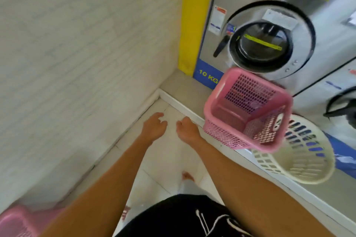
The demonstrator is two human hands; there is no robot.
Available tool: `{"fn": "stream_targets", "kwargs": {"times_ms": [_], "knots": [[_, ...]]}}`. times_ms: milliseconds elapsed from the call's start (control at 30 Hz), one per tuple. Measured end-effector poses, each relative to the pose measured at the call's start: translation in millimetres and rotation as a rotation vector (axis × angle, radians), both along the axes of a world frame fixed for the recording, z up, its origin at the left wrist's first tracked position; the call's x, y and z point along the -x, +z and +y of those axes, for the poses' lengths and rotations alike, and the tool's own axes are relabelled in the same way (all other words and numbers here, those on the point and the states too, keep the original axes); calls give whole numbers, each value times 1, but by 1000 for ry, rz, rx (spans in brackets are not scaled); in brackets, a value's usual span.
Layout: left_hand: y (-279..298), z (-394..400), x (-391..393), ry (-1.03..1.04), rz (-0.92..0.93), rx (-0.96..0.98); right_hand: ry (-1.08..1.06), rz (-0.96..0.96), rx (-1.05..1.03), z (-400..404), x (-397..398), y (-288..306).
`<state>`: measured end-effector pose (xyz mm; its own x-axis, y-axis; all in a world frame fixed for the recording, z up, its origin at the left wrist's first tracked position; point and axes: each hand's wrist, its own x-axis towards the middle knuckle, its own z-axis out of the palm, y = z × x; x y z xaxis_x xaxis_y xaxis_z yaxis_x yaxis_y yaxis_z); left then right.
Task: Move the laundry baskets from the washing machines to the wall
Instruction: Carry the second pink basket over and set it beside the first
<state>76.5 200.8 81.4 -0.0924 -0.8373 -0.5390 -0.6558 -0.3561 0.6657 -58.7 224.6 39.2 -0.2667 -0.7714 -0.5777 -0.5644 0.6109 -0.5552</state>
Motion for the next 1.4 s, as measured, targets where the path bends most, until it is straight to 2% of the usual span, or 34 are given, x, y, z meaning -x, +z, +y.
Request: {"fn": "stream_targets", "kwargs": {"times_ms": [133, 367, 567, 900, 1100, 1267, 1400], "knots": [[-8, -18, 77, -122, -39, 6, -144, 22, 44, 2, 78, 2], [-24, -55, 152, -323, -93, -89, -404, 39, 39, 13, 172, -11], [-48, -107, 204, -486, -132, -135, -676, 77, 38, 2, 229, -26], [-84, -177, 274, -758, -259, -93, -970, 95, -50, -2, 300, -53], [-126, -193, 316, -764, -272, 43, -991, 233, -100, -3, 351, -94], [-169, -194, 341, -637, -280, 109, -933, 387, -166, 8, 394, -134], [-196, -193, 346, -546, -323, 117, -960, 348, -167, 19, 419, -167]]}}
